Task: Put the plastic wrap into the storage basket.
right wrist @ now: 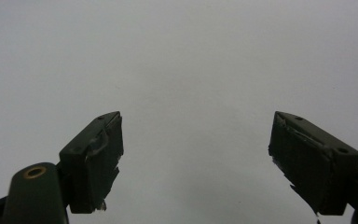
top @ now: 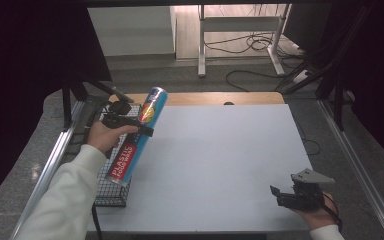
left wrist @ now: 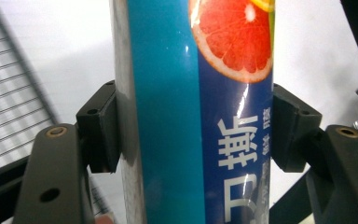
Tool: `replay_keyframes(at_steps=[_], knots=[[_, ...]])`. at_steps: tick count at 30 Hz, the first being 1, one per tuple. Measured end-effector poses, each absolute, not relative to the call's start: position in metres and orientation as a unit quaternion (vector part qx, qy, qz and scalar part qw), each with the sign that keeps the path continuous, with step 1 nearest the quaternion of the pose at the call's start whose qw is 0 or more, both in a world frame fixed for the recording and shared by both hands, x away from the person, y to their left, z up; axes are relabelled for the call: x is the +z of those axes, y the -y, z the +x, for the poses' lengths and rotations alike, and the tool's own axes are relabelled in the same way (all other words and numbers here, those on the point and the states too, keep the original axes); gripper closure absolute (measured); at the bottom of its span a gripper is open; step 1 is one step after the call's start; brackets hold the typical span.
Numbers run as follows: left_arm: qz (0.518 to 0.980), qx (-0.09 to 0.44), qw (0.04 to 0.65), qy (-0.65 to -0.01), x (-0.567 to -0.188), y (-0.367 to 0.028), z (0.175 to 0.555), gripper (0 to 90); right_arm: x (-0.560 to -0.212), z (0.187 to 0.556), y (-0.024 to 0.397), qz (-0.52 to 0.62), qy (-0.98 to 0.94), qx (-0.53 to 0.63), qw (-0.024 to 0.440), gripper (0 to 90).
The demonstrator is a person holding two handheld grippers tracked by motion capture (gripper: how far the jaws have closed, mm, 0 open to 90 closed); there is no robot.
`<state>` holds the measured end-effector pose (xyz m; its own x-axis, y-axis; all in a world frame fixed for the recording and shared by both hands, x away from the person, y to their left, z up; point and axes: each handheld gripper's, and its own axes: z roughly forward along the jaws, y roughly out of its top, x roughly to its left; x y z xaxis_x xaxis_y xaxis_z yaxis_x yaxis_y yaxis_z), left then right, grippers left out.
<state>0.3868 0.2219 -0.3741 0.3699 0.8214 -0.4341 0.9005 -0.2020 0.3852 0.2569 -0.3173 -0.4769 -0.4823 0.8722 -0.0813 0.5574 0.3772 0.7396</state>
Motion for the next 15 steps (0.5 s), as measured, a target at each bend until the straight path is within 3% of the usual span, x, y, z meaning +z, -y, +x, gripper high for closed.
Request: replay_keyframes(at_steps=[15], knots=[[0.74, -0.042, 0.264, -0.617, -0.395, -0.282, 0.389, 31.7, -0.478, 0.259, 0.317, 0.451, -0.795, 0.328, 0.238, 18.2]])
